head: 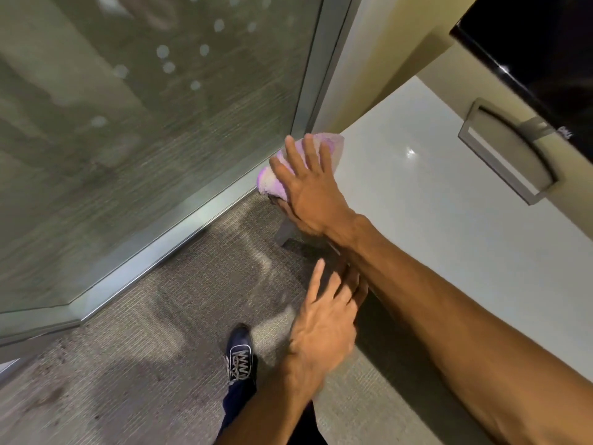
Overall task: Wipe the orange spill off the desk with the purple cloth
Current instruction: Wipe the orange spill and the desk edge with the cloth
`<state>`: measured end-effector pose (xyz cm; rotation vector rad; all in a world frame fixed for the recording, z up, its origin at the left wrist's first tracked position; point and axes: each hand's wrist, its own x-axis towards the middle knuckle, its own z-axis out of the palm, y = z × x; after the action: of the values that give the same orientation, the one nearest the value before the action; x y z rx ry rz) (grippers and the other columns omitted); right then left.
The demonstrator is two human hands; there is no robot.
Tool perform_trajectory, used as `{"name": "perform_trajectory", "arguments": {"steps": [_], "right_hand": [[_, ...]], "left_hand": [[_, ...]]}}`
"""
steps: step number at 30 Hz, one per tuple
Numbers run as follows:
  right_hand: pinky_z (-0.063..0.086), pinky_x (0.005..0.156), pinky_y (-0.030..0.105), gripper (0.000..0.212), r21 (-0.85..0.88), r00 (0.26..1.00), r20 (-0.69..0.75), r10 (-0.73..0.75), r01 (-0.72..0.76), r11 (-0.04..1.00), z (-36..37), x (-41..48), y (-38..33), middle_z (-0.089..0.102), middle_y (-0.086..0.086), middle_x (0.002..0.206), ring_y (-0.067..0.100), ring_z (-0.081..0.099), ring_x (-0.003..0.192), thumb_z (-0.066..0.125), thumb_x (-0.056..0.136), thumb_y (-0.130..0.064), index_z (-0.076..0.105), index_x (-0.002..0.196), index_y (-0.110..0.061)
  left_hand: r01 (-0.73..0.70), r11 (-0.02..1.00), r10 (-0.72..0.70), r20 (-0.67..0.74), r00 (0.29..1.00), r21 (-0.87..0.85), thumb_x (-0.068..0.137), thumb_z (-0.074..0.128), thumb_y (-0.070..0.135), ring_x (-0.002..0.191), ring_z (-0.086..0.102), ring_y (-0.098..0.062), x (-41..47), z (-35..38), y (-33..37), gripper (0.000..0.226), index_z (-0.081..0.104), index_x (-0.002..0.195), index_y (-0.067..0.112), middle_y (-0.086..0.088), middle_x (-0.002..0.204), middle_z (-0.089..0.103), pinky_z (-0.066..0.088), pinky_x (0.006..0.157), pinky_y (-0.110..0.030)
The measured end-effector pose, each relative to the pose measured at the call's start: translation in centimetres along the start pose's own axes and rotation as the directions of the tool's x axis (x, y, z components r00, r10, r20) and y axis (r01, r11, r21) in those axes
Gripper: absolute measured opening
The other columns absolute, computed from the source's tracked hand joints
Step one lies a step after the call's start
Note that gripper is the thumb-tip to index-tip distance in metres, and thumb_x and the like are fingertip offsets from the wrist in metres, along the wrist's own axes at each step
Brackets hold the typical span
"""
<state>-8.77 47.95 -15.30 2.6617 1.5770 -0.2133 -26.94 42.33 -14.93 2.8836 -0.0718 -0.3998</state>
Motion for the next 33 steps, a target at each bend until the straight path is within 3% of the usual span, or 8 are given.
{"name": "perform_trajectory", "arguments": {"steps": [3, 5, 8, 13, 19, 27, 33], "right_hand": [[0.007, 0.122, 0.069, 0.076, 0.074, 0.992, -0.008, -0.128, 0.128, 0.989, -0.2, -1.0, 2.1, 0.02, 0.021, 0.167, 0.049, 0.011, 0.154, 0.032, 0.098, -0.062, 0.029, 0.159, -0.017], [0.004, 0.124, 0.064, 0.083, 0.109, 0.985, 0.009, -0.174, 0.172, 0.979, -0.3, -1.7, 3.3, 0.014, 0.015, 0.17, 0.041, 0.005, 0.157, 0.019, 0.096, -0.073, 0.021, 0.161, -0.022], [-0.004, 0.127, 0.057, 0.087, 0.166, 0.979, 0.021, -0.203, 0.197, 0.966, -0.6, -2.8, 4.9, 0.006, 0.011, 0.171, 0.034, -0.003, 0.158, 0.01, 0.094, -0.075, 0.016, 0.162, -0.022], [-0.012, 0.126, 0.047, 0.089, 0.204, 0.99, 0.047, -0.134, 0.121, 0.971, -1.1, -4.5, 8.1, 0.001, 0.008, 0.172, 0.03, -0.008, 0.158, 0.008, 0.093, -0.076, 0.014, 0.163, -0.021], [-0.001, 0.128, 0.056, 0.086, 0.19, 0.999, 0.048, 0.0, -0.009, 0.982, -1.2, -8.6, 11.7, -0.002, 0.009, 0.172, 0.03, -0.008, 0.158, 0.009, 0.095, -0.075, 0.009, 0.163, -0.022], [-0.002, 0.128, 0.053, 0.081, 0.182, 0.995, 0.029, 0.094, -0.098, 0.978, -0.5, -12.8, 9.6, -0.006, 0.006, 0.171, 0.026, -0.01, 0.158, 0.012, 0.097, -0.072, 0.004, 0.163, -0.025], [-0.006, 0.128, 0.052, 0.091, 0.194, 0.967, 0.002, 0.256, -0.251, 0.948, 0.3, -9.8, 11.2, -0.011, 0.006, 0.171, 0.026, -0.014, 0.158, 0.008, 0.093, -0.078, 0.002, 0.163, -0.021]], "left_hand": [[-0.049, 0.997, 0.054, -0.106, 0.993, 0.054, 0.094, 0.051, 0.041, 0.153, -0.003, -0.037, 0.0, 0.2, -1.0, 0.09, -0.007, 0.15, 0.001, -0.016, 0.165, 0.009, 0.002, 0.119, -0.063], [-0.064, 0.996, 0.072, -0.137, 0.988, 0.065, 0.093, 0.051, 0.044, 0.152, -0.015, -0.037, 0.2, 0.9, -1.5, 0.099, -0.017, 0.15, 0.003, -0.017, 0.166, -0.005, 0.009, 0.118, -0.063], [-0.089, 0.996, 0.087, -0.148, 0.985, -0.01, 0.09, 0.054, 0.04, 0.153, -0.015, -0.031, 0.2, 1.0, -1.9, 0.099, -0.01, 0.157, 0.006, -0.016, 0.166, -0.013, 0.012, 0.119, -0.063], [-0.08, 0.985, 0.05, -0.194, 0.98, -0.153, 0.082, 0.063, 0.035, 0.155, -0.006, -0.028, 0.1, 1.0, -2.1, 0.097, 0.009, 0.16, 0.015, -0.012, 0.168, -0.003, 0.016, 0.12, -0.06], [-0.073, 0.973, 0.025, -0.21, 0.977, -0.221, 0.08, 0.068, 0.03, 0.155, -0.004, -0.024, 0.1, 0.8, -2.6, 0.096, 0.016, 0.159, 0.016, -0.009, 0.168, 0.002, 0.017, 0.121, -0.056], [-0.038, 0.964, -0.025, -0.234, 0.972, -0.262, 0.077, 0.073, 0.027, 0.155, 0.0, -0.024, 0.7, 0.5, -3.4, 0.097, 0.022, 0.158, 0.013, -0.009, 0.166, 0.015, 0.02, 0.122, -0.054], [-0.039, 0.962, -0.033, -0.257, 0.966, -0.27, 0.077, 0.073, 0.025, 0.155, 0.001, -0.024, 0.8, 0.7, -3.2, 0.095, 0.024, 0.157, 0.013, -0.008, 0.168, 0.009, 0.023, 0.121, -0.053]]}}
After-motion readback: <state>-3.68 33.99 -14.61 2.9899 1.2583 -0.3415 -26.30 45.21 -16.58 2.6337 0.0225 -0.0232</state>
